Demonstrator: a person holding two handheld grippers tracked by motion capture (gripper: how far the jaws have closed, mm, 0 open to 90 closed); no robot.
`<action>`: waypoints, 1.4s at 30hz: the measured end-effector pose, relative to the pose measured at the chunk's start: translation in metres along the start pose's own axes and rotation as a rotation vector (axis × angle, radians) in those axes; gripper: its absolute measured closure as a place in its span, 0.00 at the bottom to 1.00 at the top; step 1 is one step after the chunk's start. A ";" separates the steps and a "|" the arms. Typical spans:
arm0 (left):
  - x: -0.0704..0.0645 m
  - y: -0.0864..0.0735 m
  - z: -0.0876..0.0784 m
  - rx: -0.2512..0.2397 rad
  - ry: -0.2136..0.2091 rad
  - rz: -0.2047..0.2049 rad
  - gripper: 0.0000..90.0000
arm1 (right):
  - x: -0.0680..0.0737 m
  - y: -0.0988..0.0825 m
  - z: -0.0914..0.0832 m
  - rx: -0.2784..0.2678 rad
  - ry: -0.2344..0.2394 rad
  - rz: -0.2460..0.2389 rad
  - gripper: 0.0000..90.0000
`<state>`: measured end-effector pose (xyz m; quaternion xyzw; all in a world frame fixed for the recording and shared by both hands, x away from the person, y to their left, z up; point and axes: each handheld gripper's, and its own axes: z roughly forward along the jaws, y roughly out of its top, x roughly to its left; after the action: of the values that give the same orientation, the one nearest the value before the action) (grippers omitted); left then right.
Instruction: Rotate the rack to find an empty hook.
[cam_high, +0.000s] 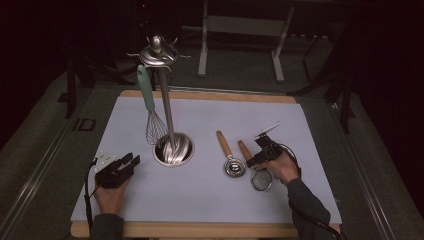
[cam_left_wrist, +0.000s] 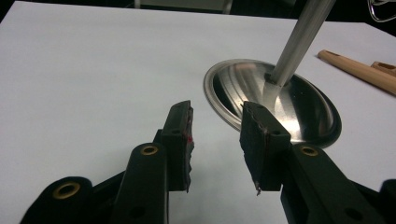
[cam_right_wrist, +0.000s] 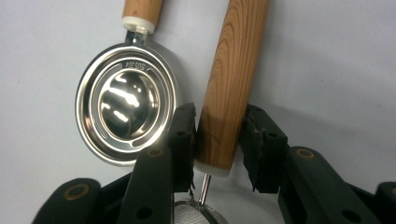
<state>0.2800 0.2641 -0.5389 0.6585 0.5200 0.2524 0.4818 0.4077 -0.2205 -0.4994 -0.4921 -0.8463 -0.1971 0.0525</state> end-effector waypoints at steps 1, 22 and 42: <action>0.000 0.000 0.000 0.000 0.001 0.000 0.72 | -0.001 0.001 0.000 0.010 0.004 0.002 0.74; 0.000 0.000 0.000 0.001 -0.001 0.001 0.72 | 0.035 0.012 -0.031 -0.110 -0.107 -0.161 0.79; 0.000 0.000 0.001 0.003 0.000 0.002 0.71 | 0.049 0.015 -0.053 -0.198 -0.134 -0.296 0.79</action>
<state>0.2803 0.2637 -0.5392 0.6599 0.5197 0.2520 0.4806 0.3895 -0.1944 -0.4330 -0.3771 -0.8875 -0.2518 -0.0820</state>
